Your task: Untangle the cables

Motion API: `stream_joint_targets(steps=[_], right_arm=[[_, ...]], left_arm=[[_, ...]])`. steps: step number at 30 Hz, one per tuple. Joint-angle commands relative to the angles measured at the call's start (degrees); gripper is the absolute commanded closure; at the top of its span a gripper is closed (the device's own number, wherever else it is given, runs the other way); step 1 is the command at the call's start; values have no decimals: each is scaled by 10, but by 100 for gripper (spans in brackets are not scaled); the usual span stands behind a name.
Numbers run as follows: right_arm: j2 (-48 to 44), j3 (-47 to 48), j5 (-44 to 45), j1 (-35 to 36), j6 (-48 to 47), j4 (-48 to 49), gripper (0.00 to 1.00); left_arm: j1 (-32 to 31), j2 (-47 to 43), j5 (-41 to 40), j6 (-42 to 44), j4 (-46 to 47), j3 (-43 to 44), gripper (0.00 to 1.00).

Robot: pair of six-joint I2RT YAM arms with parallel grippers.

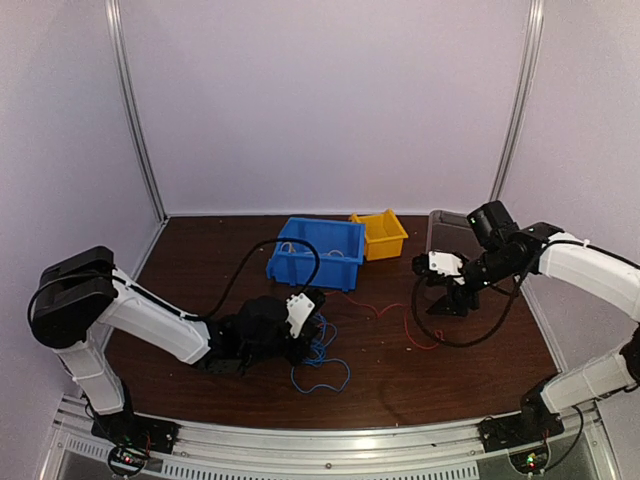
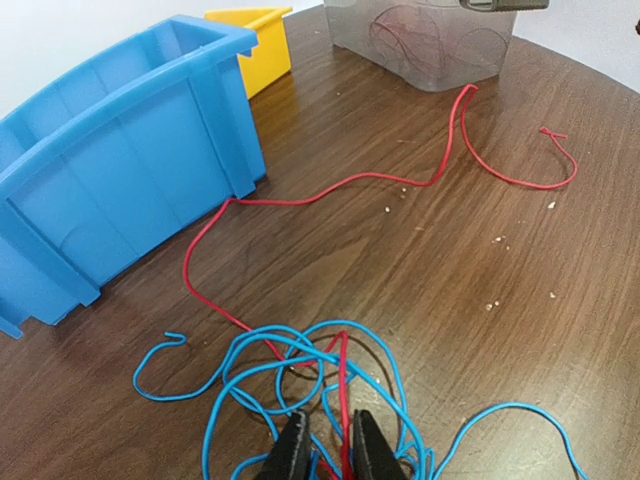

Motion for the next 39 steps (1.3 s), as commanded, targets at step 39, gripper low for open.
stream_joint_targets(steps=[39], right_arm=[[445, 211, -236, 219, 232, 322, 64]], left_arm=[[-2, -85, -7, -59, 117, -96, 83]])
